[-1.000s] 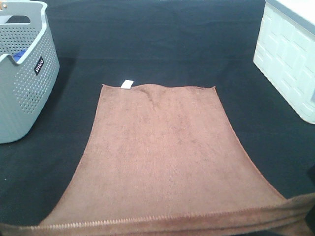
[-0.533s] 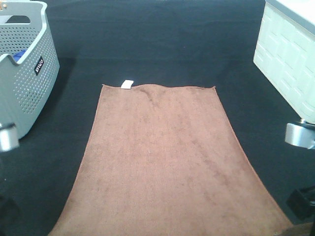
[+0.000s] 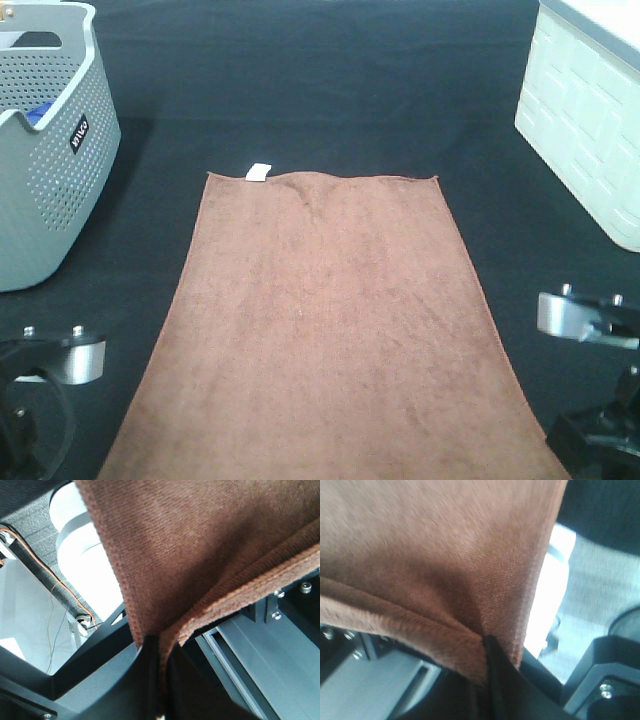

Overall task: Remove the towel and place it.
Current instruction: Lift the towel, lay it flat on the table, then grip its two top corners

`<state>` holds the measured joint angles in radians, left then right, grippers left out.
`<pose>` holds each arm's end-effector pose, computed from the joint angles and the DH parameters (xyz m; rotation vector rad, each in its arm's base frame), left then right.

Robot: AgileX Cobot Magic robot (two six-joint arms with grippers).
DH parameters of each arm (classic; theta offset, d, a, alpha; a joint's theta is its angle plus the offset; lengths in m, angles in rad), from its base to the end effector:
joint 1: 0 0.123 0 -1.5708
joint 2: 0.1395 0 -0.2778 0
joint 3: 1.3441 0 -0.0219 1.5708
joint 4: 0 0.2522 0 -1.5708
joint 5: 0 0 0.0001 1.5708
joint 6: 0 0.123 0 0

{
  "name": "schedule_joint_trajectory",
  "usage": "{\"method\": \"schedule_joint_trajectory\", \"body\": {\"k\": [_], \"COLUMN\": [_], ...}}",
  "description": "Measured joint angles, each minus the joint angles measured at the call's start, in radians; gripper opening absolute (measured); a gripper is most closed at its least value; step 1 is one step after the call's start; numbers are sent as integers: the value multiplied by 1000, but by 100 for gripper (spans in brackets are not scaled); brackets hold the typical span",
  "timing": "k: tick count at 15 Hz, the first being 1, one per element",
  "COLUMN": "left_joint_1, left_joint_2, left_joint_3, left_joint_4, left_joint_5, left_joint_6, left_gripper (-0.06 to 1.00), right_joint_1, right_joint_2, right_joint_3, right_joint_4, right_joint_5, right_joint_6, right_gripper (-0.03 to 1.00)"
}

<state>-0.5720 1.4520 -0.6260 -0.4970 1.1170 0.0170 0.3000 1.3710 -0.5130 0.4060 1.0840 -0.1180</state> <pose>0.1239 -0.1425 0.1390 -0.4116 -2.6958 0.4445 0.1316 0.0857 0.1286 0.2443 -2.7912 -0.4296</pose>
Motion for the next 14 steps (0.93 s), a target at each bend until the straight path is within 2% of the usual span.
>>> {"method": "schedule_joint_trajectory", "body": {"k": [5, 8, 9, 10, 13, 14], "left_joint_1": [0, 0, 0, 0, 0, 0], "left_joint_2": [12, 12, 12, 12, 12, 12], "left_joint_3": [-3, -3, -3, -3, -3, -3], "left_joint_4": [-50, -72, -73, -73, -73, -74], "left_joint_5": [-29, -44, -44, -46, -69, -70], "left_joint_6": [39, 73, 78, 78, 32, 29], "left_gripper": [1, 10, 16, 23, 63, 72], "right_joint_1": [-3, -3, -3, -3, -3, -3], "right_joint_2": [7, 7, 7, 7, 7, 7], "right_joint_3": [11, 11, 11, 11, 11, 11], "right_joint_4": [35, 55, 61, 62, 62, 62], "right_joint_5": [-22, -12, -11, -7, -8, -9], "right_joint_6": [-20, -22, -22, -22, -7, -2], "right_gripper": [2, 9, 15, 26, 64, 72]}}
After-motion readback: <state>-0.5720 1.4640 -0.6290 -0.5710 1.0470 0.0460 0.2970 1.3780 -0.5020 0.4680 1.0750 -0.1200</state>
